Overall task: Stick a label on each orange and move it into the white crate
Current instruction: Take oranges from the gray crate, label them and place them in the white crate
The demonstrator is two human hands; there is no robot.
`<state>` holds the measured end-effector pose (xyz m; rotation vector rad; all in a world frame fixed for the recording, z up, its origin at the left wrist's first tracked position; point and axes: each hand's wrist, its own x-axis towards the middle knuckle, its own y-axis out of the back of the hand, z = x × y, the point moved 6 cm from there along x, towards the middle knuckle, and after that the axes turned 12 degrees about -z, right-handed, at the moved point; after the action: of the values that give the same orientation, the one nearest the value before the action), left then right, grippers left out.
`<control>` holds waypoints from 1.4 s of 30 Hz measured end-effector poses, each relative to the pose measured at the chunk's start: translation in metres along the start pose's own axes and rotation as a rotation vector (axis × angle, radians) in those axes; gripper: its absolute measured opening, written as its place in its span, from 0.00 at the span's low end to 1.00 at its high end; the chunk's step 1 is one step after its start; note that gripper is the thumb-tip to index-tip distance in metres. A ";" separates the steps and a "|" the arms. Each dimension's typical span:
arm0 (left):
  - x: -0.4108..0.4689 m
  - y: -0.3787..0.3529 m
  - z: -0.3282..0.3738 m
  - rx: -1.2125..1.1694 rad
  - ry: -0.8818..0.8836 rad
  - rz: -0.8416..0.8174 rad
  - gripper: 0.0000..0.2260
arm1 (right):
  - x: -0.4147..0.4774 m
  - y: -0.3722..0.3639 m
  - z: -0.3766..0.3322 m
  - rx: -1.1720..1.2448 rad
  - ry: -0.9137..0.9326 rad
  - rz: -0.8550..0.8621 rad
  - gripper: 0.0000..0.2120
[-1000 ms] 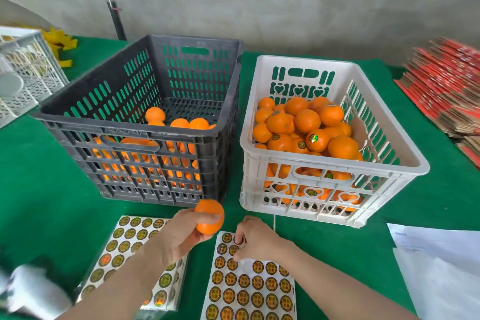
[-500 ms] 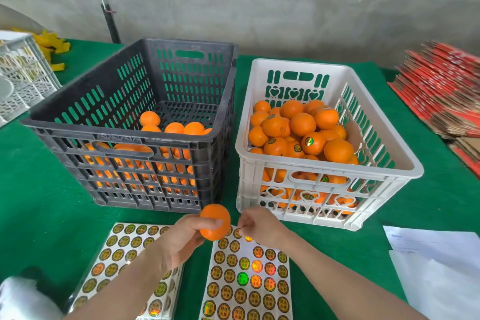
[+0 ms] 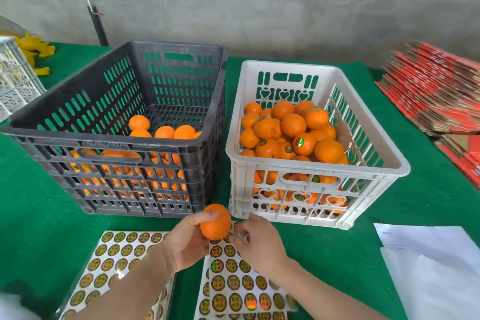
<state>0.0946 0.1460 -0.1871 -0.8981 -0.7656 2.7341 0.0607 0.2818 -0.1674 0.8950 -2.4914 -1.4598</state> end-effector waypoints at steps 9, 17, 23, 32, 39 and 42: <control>0.002 -0.005 -0.003 -0.084 0.001 -0.037 0.44 | -0.007 -0.005 -0.001 0.015 -0.019 0.075 0.11; -0.002 -0.004 -0.010 -0.006 0.054 -0.008 0.30 | -0.015 -0.009 0.004 0.183 0.016 0.098 0.05; -0.003 -0.009 -0.009 -0.028 0.068 -0.017 0.29 | -0.014 -0.011 0.001 0.140 0.037 0.082 0.04; -0.018 -0.008 0.000 0.455 0.036 -0.004 0.35 | -0.021 -0.005 0.030 0.839 -0.250 0.032 0.10; -0.031 -0.020 0.013 0.438 -0.104 -0.055 0.38 | -0.023 0.031 0.016 1.201 -0.105 0.032 0.12; -0.030 -0.029 0.016 0.088 -0.126 -0.116 0.39 | -0.021 0.055 -0.005 1.221 0.032 -0.025 0.10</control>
<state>0.1094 0.1548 -0.1461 -0.6486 -0.6891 2.7182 0.0564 0.3098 -0.1153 0.9940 -3.2091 0.2737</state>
